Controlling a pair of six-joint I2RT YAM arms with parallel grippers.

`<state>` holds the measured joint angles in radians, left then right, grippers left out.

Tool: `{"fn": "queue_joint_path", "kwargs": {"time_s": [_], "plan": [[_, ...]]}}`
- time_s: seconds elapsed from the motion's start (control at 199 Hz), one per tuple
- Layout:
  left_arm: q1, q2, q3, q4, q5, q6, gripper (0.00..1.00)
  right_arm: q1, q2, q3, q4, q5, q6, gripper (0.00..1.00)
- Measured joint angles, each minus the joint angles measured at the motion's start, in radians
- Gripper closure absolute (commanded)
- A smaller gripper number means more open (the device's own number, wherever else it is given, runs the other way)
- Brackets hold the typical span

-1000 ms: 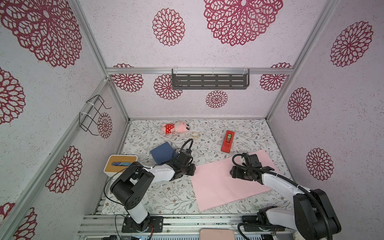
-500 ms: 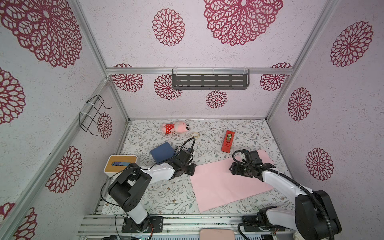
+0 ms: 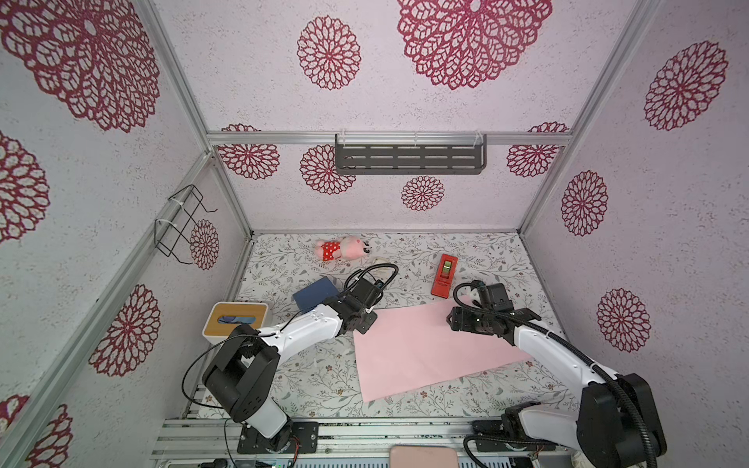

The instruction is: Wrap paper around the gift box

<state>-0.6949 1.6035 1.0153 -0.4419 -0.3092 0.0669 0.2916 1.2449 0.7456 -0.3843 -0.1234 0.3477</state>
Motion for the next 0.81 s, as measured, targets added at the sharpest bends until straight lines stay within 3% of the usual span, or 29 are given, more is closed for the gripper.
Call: {"fn": "queue_joint_path", "kwargs": {"time_s": [0.186,0.352,0.538,0.805], "plan": [[0.057,0.0,0.005,0.034,-0.018,0.123,1.0,-0.012,0.016,0.048,-0.014,0.082,-0.015,0.11],[0.111,0.003,0.019,0.078,-0.002,0.17,1.0,-0.13,0.06,0.063,0.027,0.104,0.003,0.07],[0.107,0.025,0.037,0.114,0.06,0.176,1.0,-0.274,0.153,0.089,0.087,0.12,0.053,0.05],[0.063,0.034,0.0,0.151,0.113,0.154,1.0,-0.345,0.251,0.098,0.119,0.128,0.066,0.03]]}}
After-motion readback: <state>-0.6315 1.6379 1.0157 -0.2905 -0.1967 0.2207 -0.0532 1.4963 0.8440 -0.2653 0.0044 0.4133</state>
